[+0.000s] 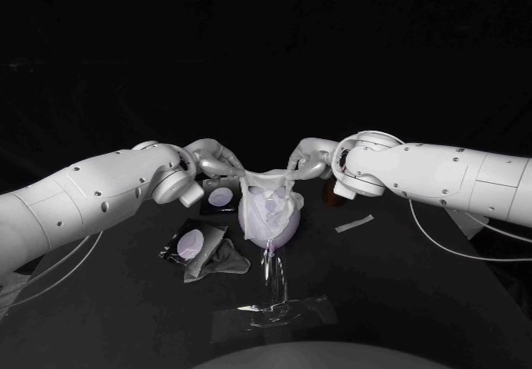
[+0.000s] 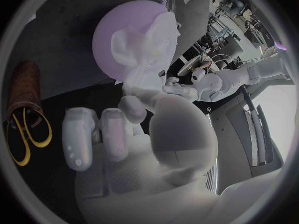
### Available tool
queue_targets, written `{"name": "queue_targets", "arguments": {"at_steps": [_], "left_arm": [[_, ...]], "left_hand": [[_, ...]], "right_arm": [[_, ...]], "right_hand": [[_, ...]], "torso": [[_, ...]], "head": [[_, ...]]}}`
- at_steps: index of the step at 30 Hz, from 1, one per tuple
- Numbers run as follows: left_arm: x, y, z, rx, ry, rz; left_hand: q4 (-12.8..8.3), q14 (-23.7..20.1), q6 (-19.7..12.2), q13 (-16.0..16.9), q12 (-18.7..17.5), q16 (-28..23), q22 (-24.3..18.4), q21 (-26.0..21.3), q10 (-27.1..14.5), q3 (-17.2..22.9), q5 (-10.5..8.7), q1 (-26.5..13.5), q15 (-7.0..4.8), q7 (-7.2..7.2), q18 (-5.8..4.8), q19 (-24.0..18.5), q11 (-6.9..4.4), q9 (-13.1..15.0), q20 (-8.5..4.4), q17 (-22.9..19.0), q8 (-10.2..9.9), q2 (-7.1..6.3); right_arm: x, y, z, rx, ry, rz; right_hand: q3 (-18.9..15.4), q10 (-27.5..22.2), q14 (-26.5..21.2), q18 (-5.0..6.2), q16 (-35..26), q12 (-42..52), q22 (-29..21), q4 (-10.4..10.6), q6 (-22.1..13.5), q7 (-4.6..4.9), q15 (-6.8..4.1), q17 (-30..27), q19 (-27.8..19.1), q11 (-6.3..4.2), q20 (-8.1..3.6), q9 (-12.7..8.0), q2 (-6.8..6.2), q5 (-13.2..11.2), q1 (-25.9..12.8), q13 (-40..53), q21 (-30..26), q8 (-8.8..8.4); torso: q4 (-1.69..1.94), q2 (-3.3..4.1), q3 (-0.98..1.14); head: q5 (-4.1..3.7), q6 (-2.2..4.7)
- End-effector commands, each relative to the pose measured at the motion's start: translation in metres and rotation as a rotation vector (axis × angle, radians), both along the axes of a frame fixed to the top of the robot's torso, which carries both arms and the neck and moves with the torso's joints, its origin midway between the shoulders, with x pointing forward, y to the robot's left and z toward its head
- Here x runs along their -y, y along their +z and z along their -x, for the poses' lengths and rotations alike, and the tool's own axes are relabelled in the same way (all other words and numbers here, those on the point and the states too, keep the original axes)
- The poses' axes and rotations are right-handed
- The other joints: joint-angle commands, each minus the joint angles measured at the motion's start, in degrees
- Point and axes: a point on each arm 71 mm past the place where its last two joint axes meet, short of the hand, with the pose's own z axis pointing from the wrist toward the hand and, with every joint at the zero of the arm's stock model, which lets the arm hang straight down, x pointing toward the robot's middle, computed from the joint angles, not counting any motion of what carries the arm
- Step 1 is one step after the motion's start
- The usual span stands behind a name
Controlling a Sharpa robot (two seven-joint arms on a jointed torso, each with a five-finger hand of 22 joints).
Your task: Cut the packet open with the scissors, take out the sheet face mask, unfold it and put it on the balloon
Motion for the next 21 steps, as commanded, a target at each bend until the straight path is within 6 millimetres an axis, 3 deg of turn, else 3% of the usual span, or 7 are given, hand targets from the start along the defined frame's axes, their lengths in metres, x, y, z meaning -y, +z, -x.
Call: {"name": "queue_targets", "arguments": {"at_steps": [1,8,16,21], "left_arm": [[0.001,-0.004,0.001,-0.032,-0.018,-0.036],[0.001,-0.008,0.0,-0.047,-0.013,-0.054],[0.002,-0.013,-0.001,-0.065,0.002,-0.062],[0.001,-0.015,-0.004,-0.074,0.034,-0.059]], "left_hand": [[0.05,0.88,-0.21,0.05,0.25,0.21,0.12,0.19,0.57,-0.33,0.17,-0.38,0.03,-0.35,-0.71,0.35,-0.23,3.3,-0.07,3.63,0.2,0.47],[0.06,0.98,-0.22,0.05,0.27,0.23,0.28,0.27,0.58,-0.34,0.17,-0.42,0.02,-0.37,-0.75,0.5,-0.24,3.31,-0.07,3.84,0.2,0.51],[0.04,0.92,-0.23,0.05,0.27,0.22,0.25,0.25,0.57,-0.35,0.17,-0.42,0.02,-0.38,-0.74,0.48,-0.25,3.32,-0.07,3.71,0.2,0.51],[0.01,1.13,-0.47,0.03,0.24,0.26,0.64,0.44,0.45,-0.51,0.15,-0.59,-0.02,-0.39,-0.83,0.86,-0.27,3.36,-0.09,4.1,0.13,0.52]], "right_arm": [[0.0,-0.004,-0.002,-0.042,-0.005,0.01],[-0.002,-0.013,-0.006,-0.093,0.002,0.033],[-0.005,-0.017,-0.008,-0.106,-0.006,0.036],[-0.004,-0.019,-0.009,-0.118,-0.014,0.029]], "right_hand": [[1.1,-0.81,4.18,0.85,-0.47,-0.85,12.83,-1.62,-0.24,-0.25,0.16,9.04,2.53,0.07,0.26,0.0,-0.07,0.15,0.45,-0.42,-0.65,-0.18],[-1.61,-3.41,3.18,1.46,-2.84,-4.5,11.95,-1.02,-1.52,0.18,0.56,7.23,1.01,0.53,0.61,-0.09,-0.94,0.16,0.03,-2.65,-3.2,-0.72],[-3.12,-4.72,2.64,1.78,-3.84,-5.73,11.49,-0.61,-2.2,0.47,0.83,6.47,0.18,0.81,0.86,-0.23,-0.94,0.16,0.17,-3.31,-4.59,-1.13],[-4.49,-7.67,1.74,2.19,-5.45,-9.7,10.83,0.66,-3.62,1.23,1.39,5.25,-0.98,1.44,1.25,-0.64,-0.91,0.13,-0.57,-5.92,-6.53,-2.13]], "torso": [[0.0,-0.05,-0.04],[0.05,-0.02,-0.04],[0.01,-0.13,0.01],[0.03,-0.16,0.01]], "head": [[-0.05,-0.15],[-0.03,-0.38],[0.01,-0.6],[0.05,-0.43]]}}
